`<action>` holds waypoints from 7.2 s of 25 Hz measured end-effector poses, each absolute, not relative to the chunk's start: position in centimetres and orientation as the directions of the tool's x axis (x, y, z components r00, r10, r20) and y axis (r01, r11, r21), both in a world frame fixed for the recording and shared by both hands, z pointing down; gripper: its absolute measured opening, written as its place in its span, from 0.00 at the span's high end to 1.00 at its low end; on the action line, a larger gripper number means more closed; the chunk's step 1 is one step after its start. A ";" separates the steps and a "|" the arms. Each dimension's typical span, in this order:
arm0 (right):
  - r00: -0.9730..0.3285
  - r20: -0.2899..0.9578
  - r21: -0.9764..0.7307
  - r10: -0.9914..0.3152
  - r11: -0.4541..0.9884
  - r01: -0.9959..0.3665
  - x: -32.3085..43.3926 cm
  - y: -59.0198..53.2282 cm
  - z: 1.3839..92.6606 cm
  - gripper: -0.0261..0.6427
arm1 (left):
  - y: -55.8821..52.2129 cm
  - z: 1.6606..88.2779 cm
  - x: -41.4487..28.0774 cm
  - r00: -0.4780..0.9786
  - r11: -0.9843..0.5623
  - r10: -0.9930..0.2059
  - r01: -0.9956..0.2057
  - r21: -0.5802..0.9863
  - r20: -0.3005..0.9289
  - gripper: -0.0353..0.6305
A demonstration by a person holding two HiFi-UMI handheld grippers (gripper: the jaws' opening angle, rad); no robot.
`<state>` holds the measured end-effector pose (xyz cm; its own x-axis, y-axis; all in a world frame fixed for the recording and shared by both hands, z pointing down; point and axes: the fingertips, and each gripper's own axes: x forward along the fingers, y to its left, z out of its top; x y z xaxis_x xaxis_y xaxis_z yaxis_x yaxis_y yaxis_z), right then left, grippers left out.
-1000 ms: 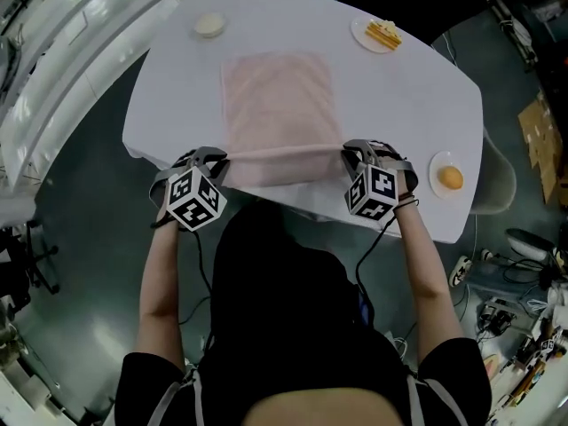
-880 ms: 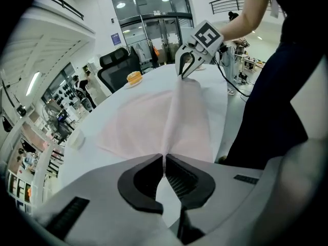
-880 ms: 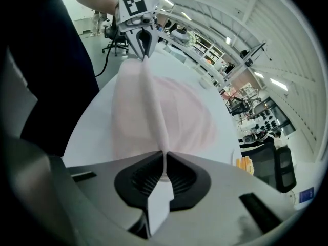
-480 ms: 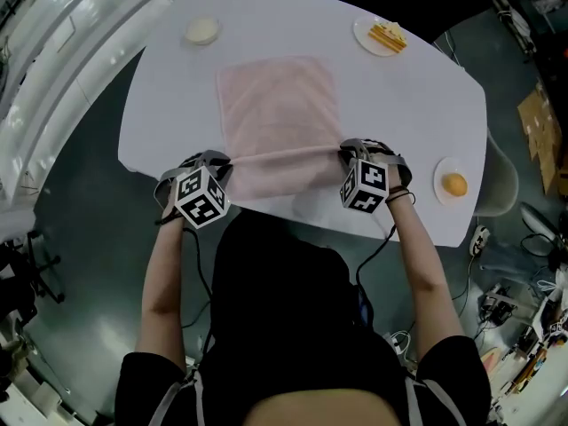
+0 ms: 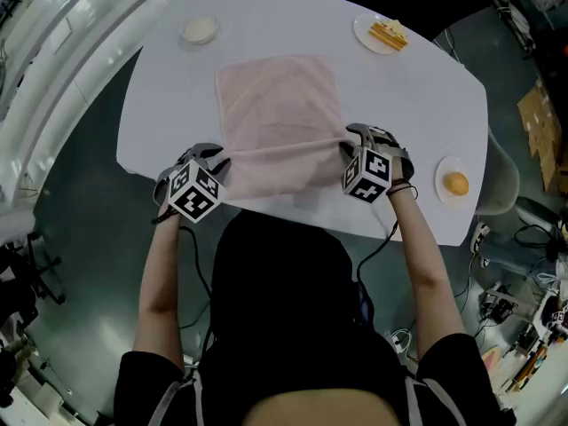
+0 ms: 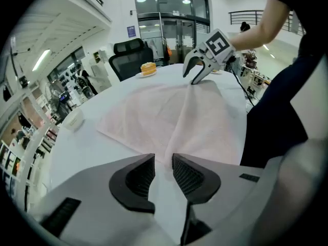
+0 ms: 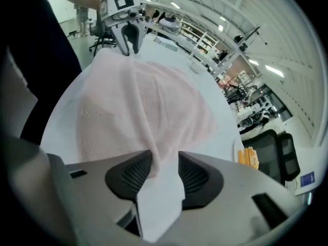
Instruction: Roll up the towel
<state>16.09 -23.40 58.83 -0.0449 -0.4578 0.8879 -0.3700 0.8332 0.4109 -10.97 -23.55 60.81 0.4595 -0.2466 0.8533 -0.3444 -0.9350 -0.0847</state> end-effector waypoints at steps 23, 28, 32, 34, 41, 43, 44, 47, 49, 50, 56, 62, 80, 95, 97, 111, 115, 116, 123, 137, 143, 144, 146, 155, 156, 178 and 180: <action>-0.128 0.841 0.482 -0.526 0.835 -0.264 18.0 -18.2 53.1 0.69 | -17.5 54.8 -11.9 0.399 -0.876 -0.385 -0.443 -0.193 0.832 0.77; -0.164 0.847 0.458 -0.505 0.852 -0.255 16.3 -16.3 53.5 0.69 | -15.0 55.5 -11.3 0.410 -0.897 -0.355 -0.404 -0.182 0.840 0.77; -0.167 0.857 0.447 -0.487 0.865 -0.227 15.5 -14.8 54.3 0.69 | -13.8 56.2 -10.7 0.405 -0.910 -0.340 -0.371 -0.187 0.849 0.77; -0.169 0.862 0.439 -0.477 0.871 -0.218 15.2 -14.1 54.7 0.69 | -13.3 56.5 -10.2 0.401 -0.916 -0.333 -0.351 -0.192 0.854 0.77; -0.164 0.883 0.411 -0.440 0.893 -0.183 14.5 -12.4 56.4 0.69 | -12.3 57.4 -9.2 0.409 -0.928 -0.314 -0.323 -0.185 0.857 0.77; -0.155 0.891 0.401 -0.427 0.900 -0.171 14.3 -12.1 57.0 0.69 | -12.2 58.0 -9.2 0.406 -0.929 -0.305 -0.324 -0.175 0.861 0.77; -0.150 0.896 0.395 -0.418 0.904 -0.165 14.3 -11.9 57.4 0.69 | -12.2 58.3 -9.2 0.405 -0.929 -0.301 -0.328 -0.170 0.863 0.77; -0.131 0.911 0.373 -0.392 0.916 -0.150 14.4 -11.6 58.6 0.69 | -12.5 59.2 -9.1 0.397 -0.928 -0.295 -0.335 -0.162 0.869 0.77; -0.122 0.916 0.364 -0.382 0.920 -0.148 14.5 -11.8 59.2 0.69 | -12.8 59.8 -9.1 0.388 -0.930 -0.288 -0.331 -0.159 0.875 0.77; -0.120 0.917 0.361 -0.379 0.921 -0.148 14.5 -11.9 59.4 0.69 | -13.0 60.1 -9.1 0.384 -0.931 -0.282 -0.329 -0.155 0.879 0.77; -0.120 0.920 0.354 -0.374 0.921 -0.161 14.4 -13.4 60.0 0.72 | -13.7 61.7 -9.0 0.382 -0.939 -0.243 -0.324 -0.117 0.892 0.77; -0.125 0.923 0.344 -0.363 0.927 -0.151 14.2 -13.7 60.4 0.81 | -13.8 62.2 -8.8 0.378 -0.951 -0.206 -0.295 -0.093 0.903 0.80; -0.176 0.883 0.410 -0.435 0.897 -0.164 14.5 -12.0 57.1 0.89 | -12.2 58.7 -8.9 0.352 -0.934 -0.308 -0.288 -0.211 0.884 0.90; -0.221 0.860 0.437 -0.460 0.887 -0.148 15.6 -4.6 56.2 0.89 | -4.1 57.4 -7.8 0.333 -0.914 -0.365 -0.309 -0.265 0.869 0.90; -0.226 0.861 0.435 -0.456 0.890 -0.137 15.4 -3.5 56.3 0.89 | -2.9 57.5 -8.0 0.330 -0.911 -0.368 -0.317 -0.266 0.869 0.90; -0.256 0.854 0.437 -0.453 0.892 -0.120 15.4 -0.9 55.5 0.89 | -0.5 56.3 -7.9 0.334 -0.886 -0.414 -0.361 -0.291 0.847 0.90; -0.276 0.846 0.429 -0.456 0.890 -0.154 15.4 -2.1 54.2 0.89 | -1.9 54.7 -7.9 0.352 -0.876 -0.434 -0.380 -0.297 0.829 0.90; -0.282 0.843 0.428 -0.458 0.889 -0.163 15.4 -2.4 53.8 0.89 | -2.3 54.4 -7.9 0.353 -0.875 -0.437 -0.380 -0.299 0.827 0.90; -0.298 0.830 0.434 -0.471 0.882 -0.184 15.4 -5.9 51.9 0.89 | -5.6 53.0 -7.9 0.354 -0.870 -0.453 -0.377 -0.318 0.818 0.90; -0.268 0.855 0.399 -0.444 0.893 -0.207 15.2 -12.9 53.0 0.88 | -12.8 54.0 -8.2 0.361 -0.885 -0.422 -0.363 -0.292 0.831 0.90; -0.248 0.877 0.370 -0.412 0.907 -0.200 15.2 -15.5 54.8 0.88 | -15.0 55.7 -8.2 0.362 -0.905 -0.373 -0.343 -0.250 0.854 0.90; -0.245 0.881 0.365 -0.405 0.910 -0.195 15.2 -15.9 55.2 0.88 | -15.3 56.0 -8.2 0.361 -0.909 -0.362 -0.341 -0.240 0.859 0.90; -0.236 0.890 0.355 -0.391 0.917 -0.181 15.1 -16.7 56.0 0.88 | -15.8 56.5 -8.3 0.361 -0.916 -0.340 -0.334 -0.220 0.868 0.90; -0.201 0.925 0.296 -0.321 0.944 -0.144 14.6 -19.8 58.8 0.88 | -18.1 58.9 -8.6 0.348 -0.945 -0.244 -0.295 -0.141 0.905 0.90; -0.199 0.928 0.289 -0.314 0.946 -0.146 14.6 -20.0 59.1 0.88 | -18.4 59.2 -8.5 0.345 -0.947 -0.236 -0.291 -0.136 0.908 0.90; -0.229 0.881 0.348 -0.415 0.894 -0.282 16.5 -22.1 56.6 0.62 | -20.2 58.0 -9.9 0.364 -0.869 -0.348 -0.471 -0.151 0.864 0.68; -0.226 0.870 0.375 -0.438 0.886 -0.273 16.6 -21.8 55.9 0.62 | -19.4 57.7 -10.3 0.346 -0.877 -0.344 -0.451 -0.167 0.873 0.68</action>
<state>16.59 -21.80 55.93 -0.2261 -0.4378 0.8702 -0.2731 0.8860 0.3747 -10.29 -19.40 57.75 0.3457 -0.3442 0.8729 -0.4511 -0.8767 -0.1670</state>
